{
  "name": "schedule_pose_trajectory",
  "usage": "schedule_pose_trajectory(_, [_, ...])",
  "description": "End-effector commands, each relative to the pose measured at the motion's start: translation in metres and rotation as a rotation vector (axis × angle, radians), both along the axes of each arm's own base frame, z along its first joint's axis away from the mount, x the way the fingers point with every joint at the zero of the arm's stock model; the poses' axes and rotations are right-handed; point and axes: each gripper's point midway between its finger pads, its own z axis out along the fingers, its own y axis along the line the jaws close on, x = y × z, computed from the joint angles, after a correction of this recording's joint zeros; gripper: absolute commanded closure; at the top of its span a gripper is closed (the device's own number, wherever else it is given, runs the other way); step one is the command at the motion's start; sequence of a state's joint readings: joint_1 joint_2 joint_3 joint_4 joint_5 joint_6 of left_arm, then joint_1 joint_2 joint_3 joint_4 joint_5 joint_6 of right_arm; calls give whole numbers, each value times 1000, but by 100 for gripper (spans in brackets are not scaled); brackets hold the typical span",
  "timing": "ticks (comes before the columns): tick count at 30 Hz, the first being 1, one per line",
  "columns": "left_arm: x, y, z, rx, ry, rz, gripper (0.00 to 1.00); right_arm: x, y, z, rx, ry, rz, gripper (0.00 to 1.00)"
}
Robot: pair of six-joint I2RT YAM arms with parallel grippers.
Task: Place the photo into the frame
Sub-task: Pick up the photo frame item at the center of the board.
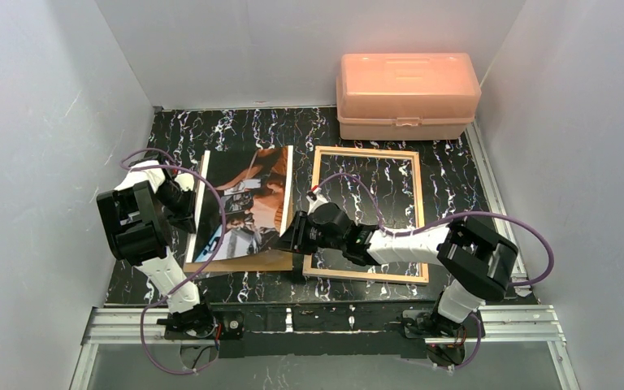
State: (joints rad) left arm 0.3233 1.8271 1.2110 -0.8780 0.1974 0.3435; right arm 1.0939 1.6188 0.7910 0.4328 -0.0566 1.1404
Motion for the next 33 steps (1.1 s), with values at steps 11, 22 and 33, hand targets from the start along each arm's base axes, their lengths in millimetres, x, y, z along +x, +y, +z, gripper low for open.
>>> schedule_pose_trajectory(11, [5, -10, 21, -46, -21, 7, 88, -1, -1, 30, 113, -40, 44, 61])
schedule_pose_trajectory(22, [8, -4, 13, -31, -6, 0, 88, 13, -15, 28, 95, -46, -4, 99])
schedule_pose_trajectory(33, [4, -5, -9, -36, 40, -8, 88, 27, -56, 72, -34, -166, -98, 99])
